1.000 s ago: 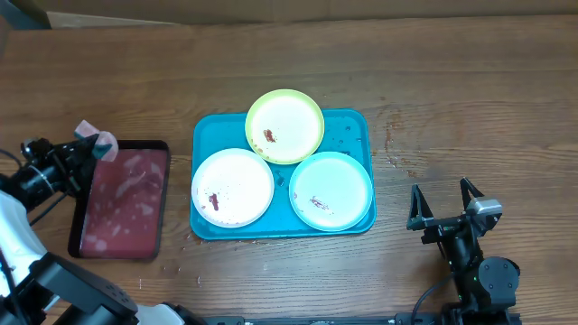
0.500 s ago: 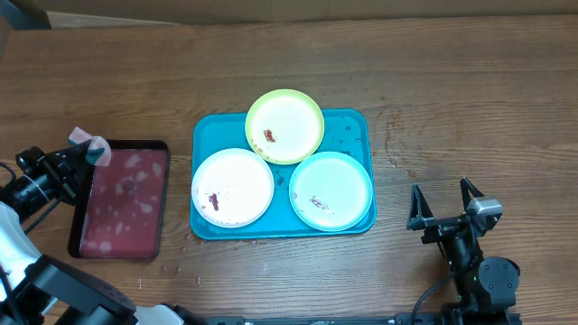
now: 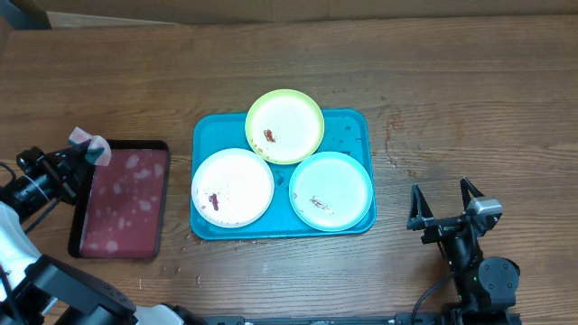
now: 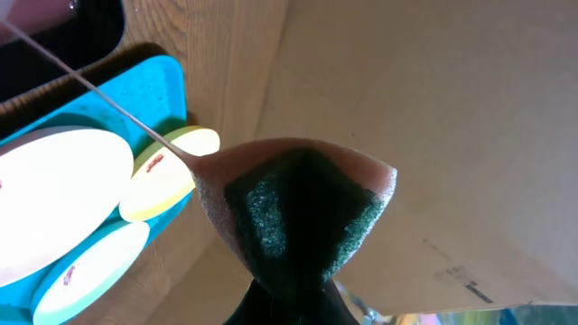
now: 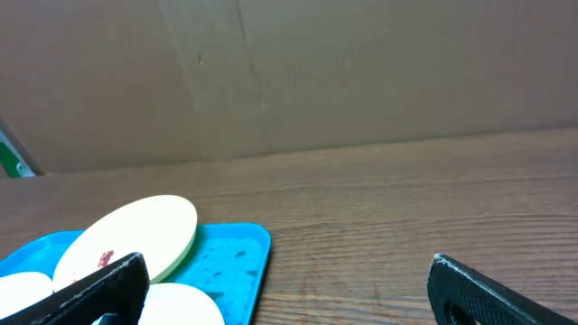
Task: Clean dirty plates on tray and stack at the side
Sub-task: 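Lift the wet sponge with the left gripper above the pink tray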
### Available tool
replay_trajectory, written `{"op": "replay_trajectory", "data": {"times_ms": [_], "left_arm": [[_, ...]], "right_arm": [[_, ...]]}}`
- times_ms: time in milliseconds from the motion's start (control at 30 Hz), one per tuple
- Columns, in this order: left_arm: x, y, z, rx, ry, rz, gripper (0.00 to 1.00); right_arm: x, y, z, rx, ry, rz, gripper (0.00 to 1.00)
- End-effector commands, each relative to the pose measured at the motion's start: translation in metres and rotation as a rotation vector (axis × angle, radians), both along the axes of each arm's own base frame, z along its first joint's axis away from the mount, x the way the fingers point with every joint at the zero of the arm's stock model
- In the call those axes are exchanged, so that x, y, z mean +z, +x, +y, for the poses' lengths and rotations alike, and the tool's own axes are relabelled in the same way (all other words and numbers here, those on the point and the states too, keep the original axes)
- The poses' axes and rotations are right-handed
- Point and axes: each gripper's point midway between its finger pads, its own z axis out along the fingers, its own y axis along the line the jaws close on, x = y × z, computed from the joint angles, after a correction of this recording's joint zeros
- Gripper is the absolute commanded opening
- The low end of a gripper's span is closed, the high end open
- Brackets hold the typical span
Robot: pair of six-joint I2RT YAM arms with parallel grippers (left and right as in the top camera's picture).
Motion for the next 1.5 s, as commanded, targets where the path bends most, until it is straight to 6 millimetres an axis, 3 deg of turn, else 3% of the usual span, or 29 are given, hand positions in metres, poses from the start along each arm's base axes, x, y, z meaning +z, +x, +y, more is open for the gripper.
{"op": "replay_trajectory", "data": {"times_ms": [0, 133, 267, 400, 633, 733, 800, 933, 1000, 1067, 1200, 1267, 1400, 1433, 1467], "left_arm": [[-0.015, -0.001, 0.011, 0.038, 0.037, 0.077, 0.04], [-0.081, -0.028, 0.03, 0.058, 0.309, 0.414, 0.05], [-0.116, -0.029, 0.012, -0.002, 0.29, 0.46, 0.04], [-0.092, -0.007, -0.013, -0.047, 0.063, 0.248, 0.04], [-0.029, 0.011, -0.005, -0.054, 0.013, -0.023, 0.04], [-0.016, 0.015, -0.001, -0.056, 0.05, -0.057, 0.04], [-0.036, 0.012, 0.009, -0.029, 0.127, 0.035, 0.04], [-0.11, -0.02, 0.02, 0.002, 0.273, 0.385, 0.04], [-0.132, -0.023, 0.013, -0.028, 0.258, 0.396, 0.04], [-0.142, -0.02, -0.002, -0.071, 0.162, 0.351, 0.04], [-0.134, -0.012, -0.005, -0.117, 0.166, 0.253, 0.04], [-0.118, -0.008, 0.0, -0.137, 0.228, 0.215, 0.04], [-0.074, -0.008, 0.016, -0.13, 0.373, 0.226, 0.04], [-0.047, -0.005, 0.023, -0.113, 0.441, 0.197, 0.04], [-0.035, -0.003, 0.027, -0.102, 0.479, 0.179, 0.04]], "right_arm": [[-0.002, 0.0, 0.001, 0.004, -0.003, -0.004, 1.0], [-0.002, 0.0, 0.001, 0.004, -0.003, -0.004, 1.0], [-0.002, 0.0, 0.001, 0.004, -0.003, -0.004, 1.0], [-0.002, 0.0, 0.001, 0.004, -0.003, -0.004, 1.0], [-0.002, 0.0, 0.001, 0.004, -0.003, -0.004, 1.0], [-0.002, 0.0, 0.001, 0.004, -0.003, -0.004, 1.0], [-0.002, 0.0, 0.001, 0.004, -0.003, -0.004, 1.0], [-0.002, 0.0, 0.001, 0.004, -0.003, -0.004, 1.0], [-0.002, 0.0, 0.001, 0.004, -0.003, -0.004, 1.0], [-0.002, 0.0, 0.001, 0.004, -0.003, -0.004, 1.0], [-0.002, 0.0, 0.001, 0.004, -0.003, -0.004, 1.0], [-0.002, 0.0, 0.001, 0.004, -0.003, -0.004, 1.0], [-0.002, 0.0, 0.001, 0.004, -0.003, -0.004, 1.0], [-0.002, 0.0, 0.001, 0.004, -0.003, -0.004, 1.0], [-0.002, 0.0, 0.001, 0.004, -0.003, -0.004, 1.0]]}}
